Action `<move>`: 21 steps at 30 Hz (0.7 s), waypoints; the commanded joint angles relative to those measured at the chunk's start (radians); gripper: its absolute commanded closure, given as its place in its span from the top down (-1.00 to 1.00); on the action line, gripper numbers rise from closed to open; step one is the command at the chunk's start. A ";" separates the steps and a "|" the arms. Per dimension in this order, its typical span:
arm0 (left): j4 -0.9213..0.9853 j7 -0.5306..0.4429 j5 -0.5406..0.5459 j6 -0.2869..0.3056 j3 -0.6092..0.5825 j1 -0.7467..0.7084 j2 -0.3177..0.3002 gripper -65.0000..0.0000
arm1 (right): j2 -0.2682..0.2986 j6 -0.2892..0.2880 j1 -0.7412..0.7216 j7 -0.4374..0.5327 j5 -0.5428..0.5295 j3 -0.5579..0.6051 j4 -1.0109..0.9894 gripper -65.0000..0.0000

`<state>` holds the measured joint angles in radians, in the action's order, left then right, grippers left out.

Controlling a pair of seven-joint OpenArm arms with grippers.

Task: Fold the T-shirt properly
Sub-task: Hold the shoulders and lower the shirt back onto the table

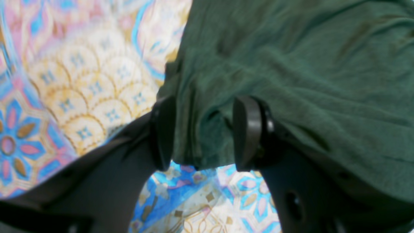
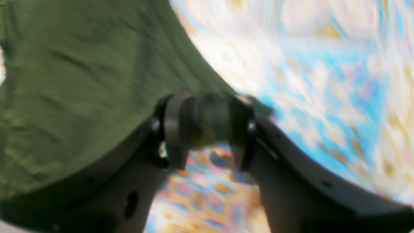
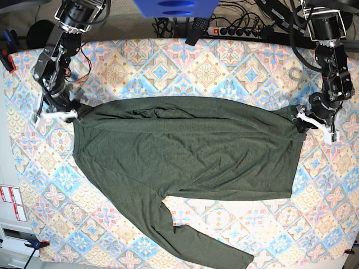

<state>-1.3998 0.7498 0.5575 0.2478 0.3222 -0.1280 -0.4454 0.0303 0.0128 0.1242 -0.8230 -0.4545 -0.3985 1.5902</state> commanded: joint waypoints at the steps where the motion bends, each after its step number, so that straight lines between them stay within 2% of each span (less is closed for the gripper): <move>1: -0.052 -0.017 0.008 -0.002 0.005 -0.017 -0.020 -0.12 | 0.004 -0.012 -0.013 0.012 -0.017 0.026 0.032 -0.30; 7: -0.075 0.003 0.008 -0.002 0.005 -0.083 -0.020 -0.10 | 0.004 -0.012 -0.008 -0.075 -0.017 0.052 0.045 -0.23; 10: -0.072 0.083 0.019 0.000 0.005 -0.085 -0.016 -0.10 | 0.003 -0.012 -0.008 -0.078 -0.017 0.051 0.042 -0.12; 13: -0.071 0.129 0.080 -0.002 0.013 -0.085 -0.016 -0.09 | -0.002 -0.012 -0.008 -0.078 -0.019 0.054 0.039 -0.04; 18: -0.046 0.198 0.160 -0.006 0.042 -0.080 -0.002 -0.09 | -0.002 -0.012 -0.011 -0.077 -0.019 0.049 -0.029 -0.04; 21: -0.013 0.227 0.169 -0.006 0.079 -0.063 0.009 -0.09 | -0.002 -0.012 -0.007 -0.077 -0.019 0.049 -0.052 -0.04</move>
<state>-1.4136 0.9791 0.7155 0.2371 0.3790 -0.2070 -0.4175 0.0196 0.0105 0.1329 -0.9138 -0.4583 -0.3477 1.5227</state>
